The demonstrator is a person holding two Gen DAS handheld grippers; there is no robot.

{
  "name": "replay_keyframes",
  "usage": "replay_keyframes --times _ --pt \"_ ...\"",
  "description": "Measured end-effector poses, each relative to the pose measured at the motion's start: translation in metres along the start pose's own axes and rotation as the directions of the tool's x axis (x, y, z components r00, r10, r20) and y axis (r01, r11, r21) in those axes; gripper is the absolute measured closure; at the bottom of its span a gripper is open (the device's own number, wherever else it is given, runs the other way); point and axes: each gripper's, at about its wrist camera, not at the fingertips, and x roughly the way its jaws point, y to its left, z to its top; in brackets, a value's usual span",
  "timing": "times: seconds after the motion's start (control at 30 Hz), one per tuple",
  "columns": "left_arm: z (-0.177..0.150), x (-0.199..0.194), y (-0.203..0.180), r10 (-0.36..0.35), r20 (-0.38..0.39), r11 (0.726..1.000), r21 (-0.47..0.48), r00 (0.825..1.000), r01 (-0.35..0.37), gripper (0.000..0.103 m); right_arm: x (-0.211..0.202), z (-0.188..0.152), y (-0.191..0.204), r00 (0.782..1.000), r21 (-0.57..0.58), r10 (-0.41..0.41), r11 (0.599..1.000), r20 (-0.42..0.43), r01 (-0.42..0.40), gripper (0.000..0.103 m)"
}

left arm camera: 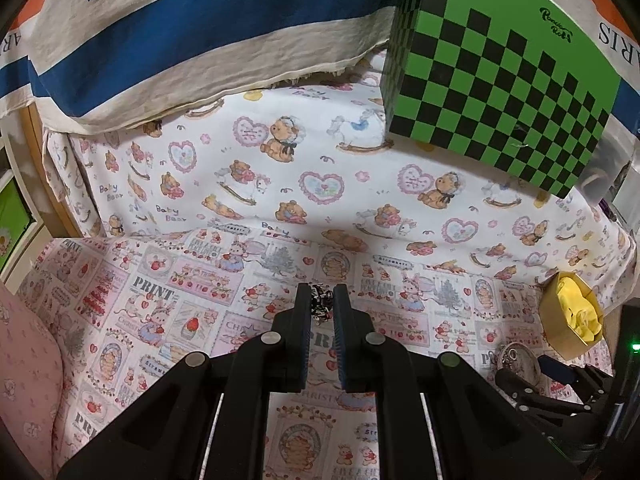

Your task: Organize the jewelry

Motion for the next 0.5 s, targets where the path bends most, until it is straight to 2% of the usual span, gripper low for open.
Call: replay_keyframes --times 0.23,0.5 --pt "0.001 -0.011 -0.002 -0.014 0.026 1.000 -0.001 1.000 0.014 0.093 -0.045 -0.004 -0.008 0.990 -0.018 0.110 0.994 0.090 -0.109 0.037" --pt "-0.001 -0.012 -0.005 -0.014 0.030 1.000 0.012 0.999 0.014 0.093 -0.076 -0.001 -0.020 0.973 0.013 0.168 0.985 0.158 -0.172 0.037"
